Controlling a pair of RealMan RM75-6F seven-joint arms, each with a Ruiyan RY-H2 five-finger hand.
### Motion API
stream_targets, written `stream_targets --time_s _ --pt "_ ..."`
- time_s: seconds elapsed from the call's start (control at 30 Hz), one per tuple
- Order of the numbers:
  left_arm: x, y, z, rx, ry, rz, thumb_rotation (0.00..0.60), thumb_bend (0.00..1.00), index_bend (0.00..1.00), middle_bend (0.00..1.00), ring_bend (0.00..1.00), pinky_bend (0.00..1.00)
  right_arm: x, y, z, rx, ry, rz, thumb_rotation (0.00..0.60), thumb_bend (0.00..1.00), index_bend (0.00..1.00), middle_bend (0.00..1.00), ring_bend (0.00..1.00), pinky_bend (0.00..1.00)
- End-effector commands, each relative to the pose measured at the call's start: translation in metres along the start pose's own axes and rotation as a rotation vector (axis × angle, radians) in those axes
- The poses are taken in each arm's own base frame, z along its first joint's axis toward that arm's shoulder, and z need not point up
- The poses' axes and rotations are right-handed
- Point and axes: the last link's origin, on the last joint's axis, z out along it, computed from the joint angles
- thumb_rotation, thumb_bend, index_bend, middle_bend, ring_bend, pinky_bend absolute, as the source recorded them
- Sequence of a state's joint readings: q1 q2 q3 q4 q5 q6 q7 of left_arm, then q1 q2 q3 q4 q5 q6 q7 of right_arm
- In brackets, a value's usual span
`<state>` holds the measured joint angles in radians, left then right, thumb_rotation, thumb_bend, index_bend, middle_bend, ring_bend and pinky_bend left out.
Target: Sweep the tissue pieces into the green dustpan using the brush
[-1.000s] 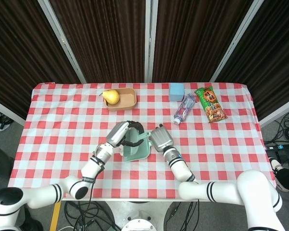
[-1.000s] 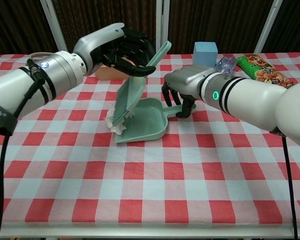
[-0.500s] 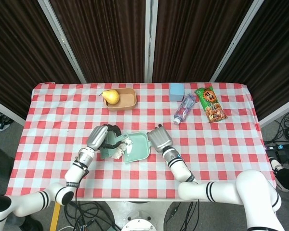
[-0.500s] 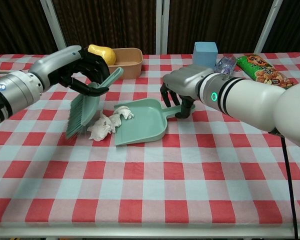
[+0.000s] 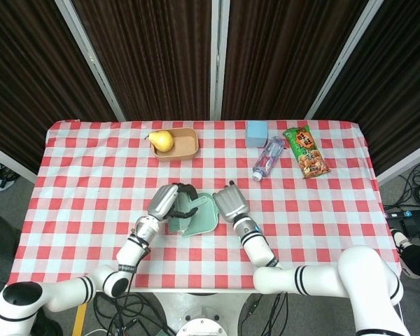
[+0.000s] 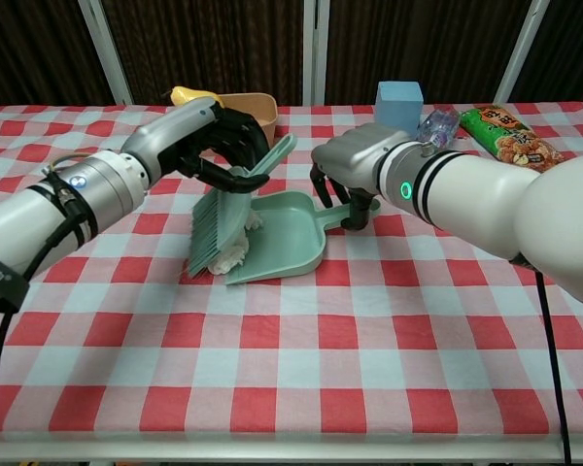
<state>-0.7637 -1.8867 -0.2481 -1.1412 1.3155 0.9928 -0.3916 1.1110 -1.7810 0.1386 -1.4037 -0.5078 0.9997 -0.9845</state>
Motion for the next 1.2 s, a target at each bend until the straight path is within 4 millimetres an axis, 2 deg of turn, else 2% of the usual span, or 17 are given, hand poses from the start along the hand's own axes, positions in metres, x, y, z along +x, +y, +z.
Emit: stream_targets --time_s 0.03,0.33,0.5,0.93,1.2 --pt "-0.004 0.006 0.004 -0.01 -0.015 -0.02 0.6 0.36 0.51 0.53 0.41 0.34 0.0 -0.001 0.0 0.001 0.001 0.003 0.6 0.42 0.61 0.58 0.36 0.22" --pt "-0.02 0.027 0.017 -0.038 -0.053 -0.075 0.6 0.36 0.51 0.53 0.41 0.34 0.001 -0.007 0.0 0.01 0.006 0.03 0.6 0.42 0.62 0.58 0.36 0.22" --pt "-0.018 0.034 0.021 -0.06 -0.043 -0.067 0.6 0.36 0.51 0.53 0.41 0.34 0.0 -0.005 0.0 0.01 0.005 0.04 0.6 0.42 0.62 0.58 0.36 0.22" --pt "0.023 0.021 0.004 -0.054 0.005 0.048 0.6 0.36 0.51 0.53 0.41 0.34 -0.002 0.008 -0.001 -0.006 0.011 0.075 0.6 0.42 0.61 0.58 0.35 0.21" --pt "0.051 -0.002 -0.017 -0.018 0.01 0.192 0.6 0.36 0.51 0.53 0.41 0.34 -0.002 0.023 -0.006 -0.02 0.017 0.059 0.6 0.42 0.62 0.58 0.35 0.21"
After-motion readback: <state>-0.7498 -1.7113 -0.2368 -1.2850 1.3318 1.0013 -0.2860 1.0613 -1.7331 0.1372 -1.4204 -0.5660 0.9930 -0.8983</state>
